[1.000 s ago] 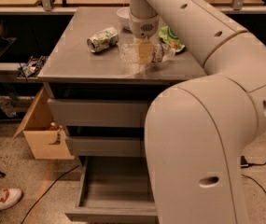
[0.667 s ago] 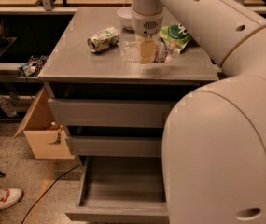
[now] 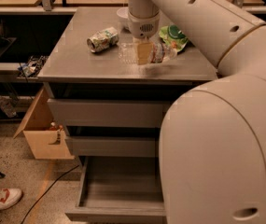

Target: Place water bottle into bottom drawer

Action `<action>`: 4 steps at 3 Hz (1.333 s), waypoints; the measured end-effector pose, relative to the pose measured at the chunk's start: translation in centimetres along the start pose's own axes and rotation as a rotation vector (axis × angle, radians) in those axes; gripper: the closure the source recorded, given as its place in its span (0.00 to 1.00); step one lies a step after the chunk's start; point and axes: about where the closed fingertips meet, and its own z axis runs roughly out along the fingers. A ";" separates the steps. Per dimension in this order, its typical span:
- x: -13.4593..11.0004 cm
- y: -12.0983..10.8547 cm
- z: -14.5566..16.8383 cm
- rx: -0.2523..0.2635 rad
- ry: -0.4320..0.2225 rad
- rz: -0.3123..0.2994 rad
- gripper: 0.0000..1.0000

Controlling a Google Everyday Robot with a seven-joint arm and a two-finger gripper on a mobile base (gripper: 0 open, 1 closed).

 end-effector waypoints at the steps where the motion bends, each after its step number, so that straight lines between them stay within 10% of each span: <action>1: -0.2 1.3 -1.5 0.044 0.056 0.012 1.00; 2: 0.5 5.5 -3.7 0.071 0.132 0.045 1.00; 4: 1.8 16.7 3.3 -0.132 0.198 0.099 1.00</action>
Offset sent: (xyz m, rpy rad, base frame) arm -0.1510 -0.0418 -0.0087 -0.2806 -0.0131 -0.1216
